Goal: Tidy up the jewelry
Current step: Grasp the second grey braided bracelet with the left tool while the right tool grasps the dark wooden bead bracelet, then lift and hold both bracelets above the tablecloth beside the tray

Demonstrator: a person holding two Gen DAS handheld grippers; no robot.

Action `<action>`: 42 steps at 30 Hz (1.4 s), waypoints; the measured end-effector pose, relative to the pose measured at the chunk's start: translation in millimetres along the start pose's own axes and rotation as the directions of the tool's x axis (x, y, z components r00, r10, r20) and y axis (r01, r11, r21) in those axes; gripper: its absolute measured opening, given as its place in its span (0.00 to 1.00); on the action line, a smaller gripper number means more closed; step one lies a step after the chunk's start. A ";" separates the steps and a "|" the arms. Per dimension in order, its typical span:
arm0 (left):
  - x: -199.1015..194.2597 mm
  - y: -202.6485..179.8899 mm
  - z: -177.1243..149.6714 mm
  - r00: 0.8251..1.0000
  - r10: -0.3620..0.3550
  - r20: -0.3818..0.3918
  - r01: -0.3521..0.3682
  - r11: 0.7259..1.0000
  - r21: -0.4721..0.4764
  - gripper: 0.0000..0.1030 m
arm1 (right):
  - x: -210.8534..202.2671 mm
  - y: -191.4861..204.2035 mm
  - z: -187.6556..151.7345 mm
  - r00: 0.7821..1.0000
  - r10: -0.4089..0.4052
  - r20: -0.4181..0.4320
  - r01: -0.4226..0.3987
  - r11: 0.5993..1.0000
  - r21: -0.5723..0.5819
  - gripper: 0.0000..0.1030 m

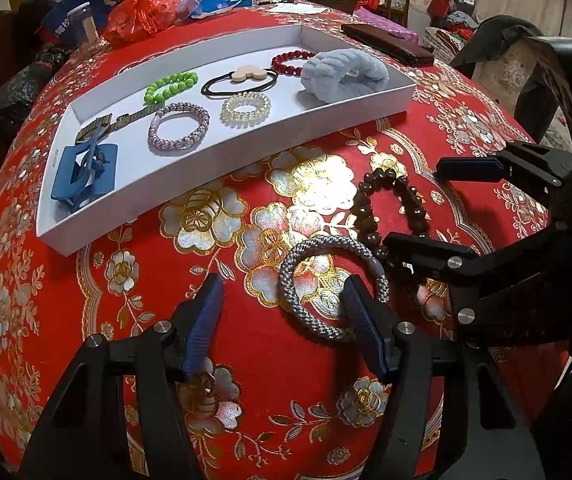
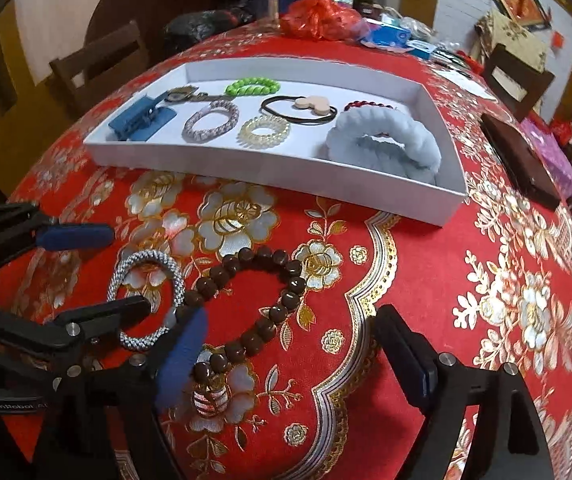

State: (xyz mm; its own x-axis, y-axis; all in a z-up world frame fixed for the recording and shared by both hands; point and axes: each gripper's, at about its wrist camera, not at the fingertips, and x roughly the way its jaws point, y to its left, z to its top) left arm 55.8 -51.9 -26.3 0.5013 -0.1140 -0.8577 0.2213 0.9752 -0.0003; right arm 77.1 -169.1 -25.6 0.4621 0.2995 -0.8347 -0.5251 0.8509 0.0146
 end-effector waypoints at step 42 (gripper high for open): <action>-35.4 34.0 15.2 0.991 -0.110 0.070 0.118 0.985 -0.128 0.05 | -91.8 -22.5 9.0 0.971 0.021 0.237 -0.048 0.993 0.106 0.08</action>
State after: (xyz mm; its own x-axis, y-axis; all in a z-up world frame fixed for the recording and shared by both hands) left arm 58.4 -17.6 11.9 0.5309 -0.2337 -0.8146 0.1704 0.9710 -0.1675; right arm 52.9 -211.9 55.6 0.6073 0.4114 -0.6796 -0.4679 0.8766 0.1125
